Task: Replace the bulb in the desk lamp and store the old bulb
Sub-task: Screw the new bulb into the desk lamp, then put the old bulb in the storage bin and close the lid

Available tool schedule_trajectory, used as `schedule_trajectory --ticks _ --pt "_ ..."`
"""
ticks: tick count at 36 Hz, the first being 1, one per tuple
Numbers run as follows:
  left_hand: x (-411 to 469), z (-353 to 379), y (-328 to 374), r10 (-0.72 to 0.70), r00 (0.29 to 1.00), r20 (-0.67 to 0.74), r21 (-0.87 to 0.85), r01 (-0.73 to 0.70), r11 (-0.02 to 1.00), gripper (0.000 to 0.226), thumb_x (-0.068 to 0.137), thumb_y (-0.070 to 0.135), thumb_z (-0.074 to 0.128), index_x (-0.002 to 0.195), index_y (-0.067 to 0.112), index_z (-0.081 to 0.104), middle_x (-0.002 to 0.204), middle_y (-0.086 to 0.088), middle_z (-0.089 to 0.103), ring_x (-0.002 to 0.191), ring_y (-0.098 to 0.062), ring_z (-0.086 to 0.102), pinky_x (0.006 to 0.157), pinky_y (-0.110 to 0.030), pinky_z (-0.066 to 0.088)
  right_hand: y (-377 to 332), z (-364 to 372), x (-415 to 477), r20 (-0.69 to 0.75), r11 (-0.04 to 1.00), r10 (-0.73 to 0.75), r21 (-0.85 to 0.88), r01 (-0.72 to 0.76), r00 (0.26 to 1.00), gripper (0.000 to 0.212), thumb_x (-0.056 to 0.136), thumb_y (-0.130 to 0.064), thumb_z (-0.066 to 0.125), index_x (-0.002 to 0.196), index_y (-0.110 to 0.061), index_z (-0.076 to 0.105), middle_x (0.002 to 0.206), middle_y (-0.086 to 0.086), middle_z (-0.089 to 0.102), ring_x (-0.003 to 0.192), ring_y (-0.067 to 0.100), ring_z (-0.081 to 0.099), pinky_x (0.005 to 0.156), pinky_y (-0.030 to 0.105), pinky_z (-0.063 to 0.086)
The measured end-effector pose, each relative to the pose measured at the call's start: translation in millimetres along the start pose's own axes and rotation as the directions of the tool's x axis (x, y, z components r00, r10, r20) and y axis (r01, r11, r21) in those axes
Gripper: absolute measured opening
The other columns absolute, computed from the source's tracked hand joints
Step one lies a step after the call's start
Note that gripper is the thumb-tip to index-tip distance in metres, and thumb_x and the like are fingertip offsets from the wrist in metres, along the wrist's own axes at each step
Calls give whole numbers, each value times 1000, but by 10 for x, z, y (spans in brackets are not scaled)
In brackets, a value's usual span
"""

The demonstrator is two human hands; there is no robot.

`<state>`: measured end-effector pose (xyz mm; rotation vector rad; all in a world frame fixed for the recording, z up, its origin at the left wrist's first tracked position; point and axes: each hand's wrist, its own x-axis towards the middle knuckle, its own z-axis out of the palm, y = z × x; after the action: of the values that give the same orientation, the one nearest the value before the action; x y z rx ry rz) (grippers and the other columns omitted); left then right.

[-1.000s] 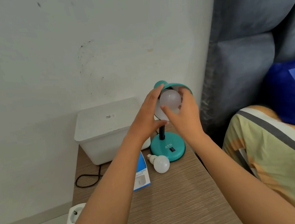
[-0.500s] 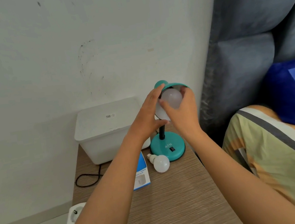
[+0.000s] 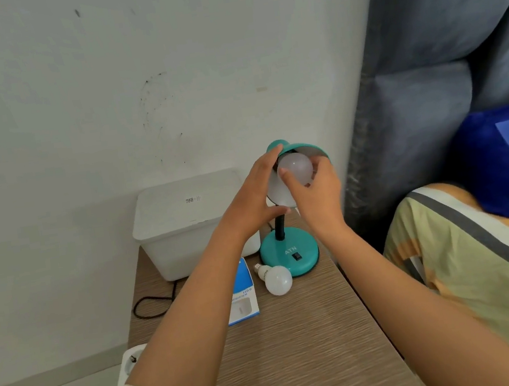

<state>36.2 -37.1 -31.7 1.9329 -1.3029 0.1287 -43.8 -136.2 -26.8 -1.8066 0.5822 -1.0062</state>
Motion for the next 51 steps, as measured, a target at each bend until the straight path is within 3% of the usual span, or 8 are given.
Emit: schedule_trajectory --ticks 3,8,13,21,29,34,43,51 --pt "4 -21 51 -10 1000 25 28 9 1000 107 70 6 80 147 27 9 152 0 24 131 0 24 100 4 16 -26 -45 35 37 998 -10 -55 12 999 52 81 -37 66 122 -10 47 119 8 55 107 18 54 92 34 50" --pt "-29 -77 177 -59 996 68 75 54 996 102 75 1 74 149 22 8 154 -3 22 138 -14 26 110 -21 25 -123 -150 61 131 983 -21 -179 44 991 52 83 -34 63 123 -4 48 121 14 56 111 25 54 91 35 49" --pt "-96 -200 308 -117 989 95 184 98 978 97 80 -1 67 150 22 4 153 -5 24 136 -19 32 103 -20 27 -195 -287 11 237 955 -10 -287 80 972 40 87 -18 57 121 0 49 120 18 56 107 28 55 78 27 42" --pt "-320 -429 483 -221 964 151 344 158 926 76 90 24 60 150 15 14 156 -5 23 140 -20 28 110 -29 26 -320 -496 -321 365 889 -44 -411 203 930 48 93 -21 49 136 -1 38 136 17 47 124 28 45 99 32 38" --pt "-674 -646 345 -419 897 142 446 320 836 61 97 50 35 145 13 31 152 -7 33 139 -20 30 110 -36 27 -368 -323 -683 470 886 -118 -349 306 875 37 94 -22 48 127 -7 52 128 10 56 113 20 54 90 21 37" --pt "-846 -858 87 -532 841 96 443 442 780 60 97 51 30 141 11 36 149 -10 37 137 -22 33 108 -36 30 -313 41 -721 569 888 -73 -336 312 819 41 95 -24 45 131 -5 48 131 14 55 121 24 49 101 29 37" --pt "-988 -1263 -519 -688 725 -34 167 683 711 60 99 46 31 146 10 26 153 -8 28 140 -21 28 112 -31 21 -151 714 -315 628 902 74 -374 217 775 51 99 -24 39 142 -2 27 150 15 31 139 26 29 113 30 22" --pt "-1071 -1156 -1662 -768 625 -136 -134 757 640 76 78 77 40 135 26 44 135 3 50 124 -16 48 106 -45 40 126 1166 188 467 914 189 -405 18 864 45 94 -26 44 131 -1 37 135 18 44 124 31 43 102 40 38"
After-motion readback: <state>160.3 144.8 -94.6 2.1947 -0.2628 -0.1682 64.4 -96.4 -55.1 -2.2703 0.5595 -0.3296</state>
